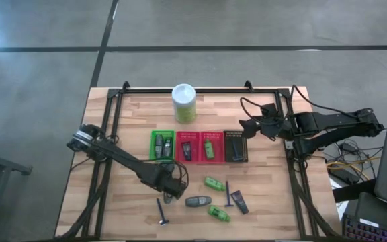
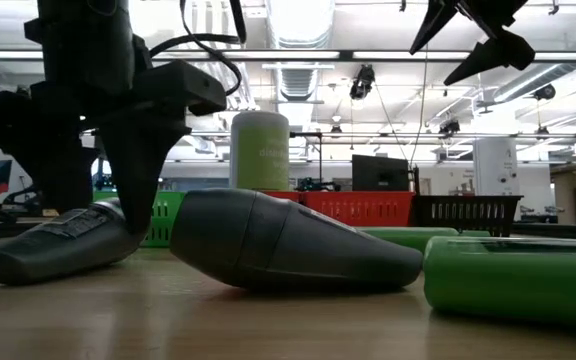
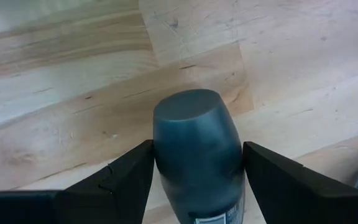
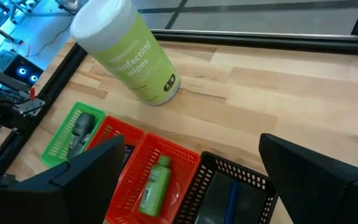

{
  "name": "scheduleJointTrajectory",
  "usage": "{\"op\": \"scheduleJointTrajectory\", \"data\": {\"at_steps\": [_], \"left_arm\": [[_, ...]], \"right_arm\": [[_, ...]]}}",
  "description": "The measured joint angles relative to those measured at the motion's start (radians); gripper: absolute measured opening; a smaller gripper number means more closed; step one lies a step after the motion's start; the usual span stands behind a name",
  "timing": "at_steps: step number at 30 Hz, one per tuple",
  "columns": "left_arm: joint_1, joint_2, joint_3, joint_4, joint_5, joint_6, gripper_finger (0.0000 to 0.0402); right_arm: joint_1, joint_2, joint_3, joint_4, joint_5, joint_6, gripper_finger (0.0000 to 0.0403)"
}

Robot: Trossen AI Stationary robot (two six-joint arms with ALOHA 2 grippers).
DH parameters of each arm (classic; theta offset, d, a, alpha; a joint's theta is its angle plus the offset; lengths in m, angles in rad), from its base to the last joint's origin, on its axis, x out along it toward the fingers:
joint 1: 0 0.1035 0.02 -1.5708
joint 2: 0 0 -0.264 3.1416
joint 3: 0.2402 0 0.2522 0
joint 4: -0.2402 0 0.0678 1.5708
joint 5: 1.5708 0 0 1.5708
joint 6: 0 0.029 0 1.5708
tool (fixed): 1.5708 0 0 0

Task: Pick & Place Travel size toiletries
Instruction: Put the gray deodorant in the green bin

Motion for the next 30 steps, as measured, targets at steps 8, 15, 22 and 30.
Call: {"op": "scheduleJointTrajectory", "data": {"at_steps": [8, 15, 22, 30], "left_arm": [[0.002, 0.012, -0.021, 0.018, 0.015, 0.033, 0.0237], [0.004, -0.058, -0.001, -0.042, -0.022, 0.054, 0.0210], [0.056, -0.268, 0.006, -0.225, -0.164, 0.059, 0.0215], [0.343, -0.445, -0.051, -0.327, -0.252, 0.337, 0.0220]], "right_arm": [[-0.003, 0.004, 0.000, 0.006, 0.003, 0.000, 0.0368], [-0.014, 0.004, 0.000, 0.008, 0.003, 0.000, 0.0368], [-0.030, 0.004, 0.000, 0.011, 0.003, -0.004, 0.0368], [-0.049, 0.004, 0.000, 0.014, 0.004, -0.025, 0.0368]]}}
